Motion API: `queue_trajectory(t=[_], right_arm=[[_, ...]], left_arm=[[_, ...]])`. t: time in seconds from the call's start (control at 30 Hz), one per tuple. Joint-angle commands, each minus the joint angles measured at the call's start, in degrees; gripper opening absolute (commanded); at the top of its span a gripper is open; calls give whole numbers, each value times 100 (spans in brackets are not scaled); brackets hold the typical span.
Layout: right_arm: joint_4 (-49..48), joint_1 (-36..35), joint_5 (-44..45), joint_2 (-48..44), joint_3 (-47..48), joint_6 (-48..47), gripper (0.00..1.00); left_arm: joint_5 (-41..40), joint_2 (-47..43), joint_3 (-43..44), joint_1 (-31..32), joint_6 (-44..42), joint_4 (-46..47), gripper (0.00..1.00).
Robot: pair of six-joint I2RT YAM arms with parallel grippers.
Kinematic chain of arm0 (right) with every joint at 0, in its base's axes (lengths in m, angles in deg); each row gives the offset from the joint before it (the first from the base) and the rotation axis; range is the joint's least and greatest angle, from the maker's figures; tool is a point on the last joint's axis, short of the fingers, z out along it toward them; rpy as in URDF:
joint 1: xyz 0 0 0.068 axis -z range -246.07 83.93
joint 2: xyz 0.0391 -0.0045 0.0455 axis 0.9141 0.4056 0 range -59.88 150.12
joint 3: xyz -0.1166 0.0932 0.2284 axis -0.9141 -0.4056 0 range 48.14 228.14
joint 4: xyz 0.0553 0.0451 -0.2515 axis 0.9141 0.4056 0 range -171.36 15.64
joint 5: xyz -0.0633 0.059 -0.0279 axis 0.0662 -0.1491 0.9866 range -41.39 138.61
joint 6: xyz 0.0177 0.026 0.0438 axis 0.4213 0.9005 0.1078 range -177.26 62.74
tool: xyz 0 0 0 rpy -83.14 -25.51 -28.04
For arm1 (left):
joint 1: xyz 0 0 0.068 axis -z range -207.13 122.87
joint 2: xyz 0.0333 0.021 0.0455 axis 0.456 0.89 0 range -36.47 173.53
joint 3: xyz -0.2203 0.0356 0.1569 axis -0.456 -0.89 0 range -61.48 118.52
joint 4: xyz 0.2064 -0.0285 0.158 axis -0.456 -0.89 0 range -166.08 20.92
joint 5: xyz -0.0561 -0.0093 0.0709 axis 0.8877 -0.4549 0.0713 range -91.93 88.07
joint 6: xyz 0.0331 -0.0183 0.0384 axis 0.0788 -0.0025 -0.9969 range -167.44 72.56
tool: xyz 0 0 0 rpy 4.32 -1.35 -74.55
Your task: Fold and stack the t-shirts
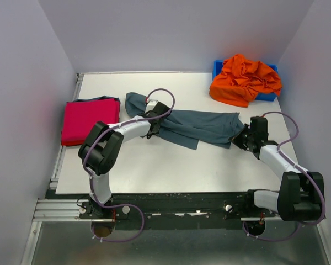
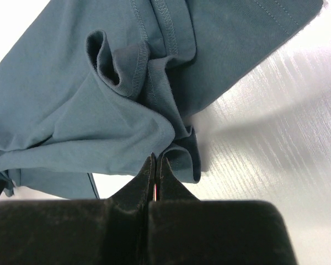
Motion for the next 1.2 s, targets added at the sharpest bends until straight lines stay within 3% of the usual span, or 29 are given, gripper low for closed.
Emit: queue_trajectory(t=[0.0, 0.37, 0.63, 0.83, 1.07, 1.17], right_arm=[[73, 21, 35, -139, 83, -24, 1], [652, 39, 131, -245, 926, 29, 1], [1917, 197, -395, 520, 3518, 108, 1], [2331, 557, -1221, 82, 4582, -128, 1], [2613, 733, -1872, -1025, 5268, -454, 1], [2902, 733, -1776, -1308, 5699, -498, 1]], left_arm=[[-221, -21, 281, 2, 31, -310, 0], [640, -1356, 386, -560, 145, -450, 0], [1317, -1963, 2404, -1632, 145, -1363, 0], [826, -2613, 4024, -1870, -162, -2339, 0], [1062, -4396, 3893, -1870, -469, -1621, 0], [1228, -4399, 4261, -1861, -453, -1838, 0]])
